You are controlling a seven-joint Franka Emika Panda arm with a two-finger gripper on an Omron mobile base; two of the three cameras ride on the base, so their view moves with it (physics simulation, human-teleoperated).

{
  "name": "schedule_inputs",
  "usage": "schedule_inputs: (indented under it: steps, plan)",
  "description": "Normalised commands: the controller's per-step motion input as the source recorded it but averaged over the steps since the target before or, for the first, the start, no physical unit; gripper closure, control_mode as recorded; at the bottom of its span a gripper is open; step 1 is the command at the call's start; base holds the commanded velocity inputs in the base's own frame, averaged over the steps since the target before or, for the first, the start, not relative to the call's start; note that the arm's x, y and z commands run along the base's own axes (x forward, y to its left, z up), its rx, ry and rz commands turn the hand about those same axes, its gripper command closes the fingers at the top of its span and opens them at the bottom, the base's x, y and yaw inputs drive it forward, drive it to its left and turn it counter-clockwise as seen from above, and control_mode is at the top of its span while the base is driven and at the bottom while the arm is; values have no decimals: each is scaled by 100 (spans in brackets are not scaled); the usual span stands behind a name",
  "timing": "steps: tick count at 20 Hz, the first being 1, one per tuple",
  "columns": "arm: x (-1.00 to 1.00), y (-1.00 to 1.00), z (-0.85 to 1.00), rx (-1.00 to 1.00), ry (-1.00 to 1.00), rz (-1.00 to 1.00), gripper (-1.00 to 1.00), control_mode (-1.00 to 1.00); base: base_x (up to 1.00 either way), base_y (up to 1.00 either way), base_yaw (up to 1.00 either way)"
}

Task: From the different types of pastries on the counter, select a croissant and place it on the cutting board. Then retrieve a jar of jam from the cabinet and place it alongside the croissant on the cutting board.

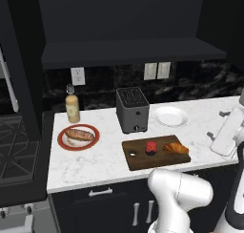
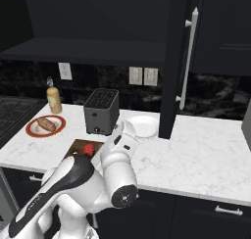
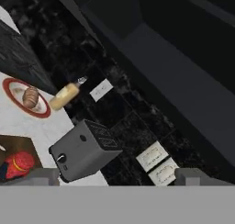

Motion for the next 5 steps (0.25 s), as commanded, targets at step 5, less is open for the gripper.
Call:
schedule_inputs:
  steps: [5]
  plan:
    - [-29, -37, 67, 1, -4, -11, -100, -100, 0, 0, 0]
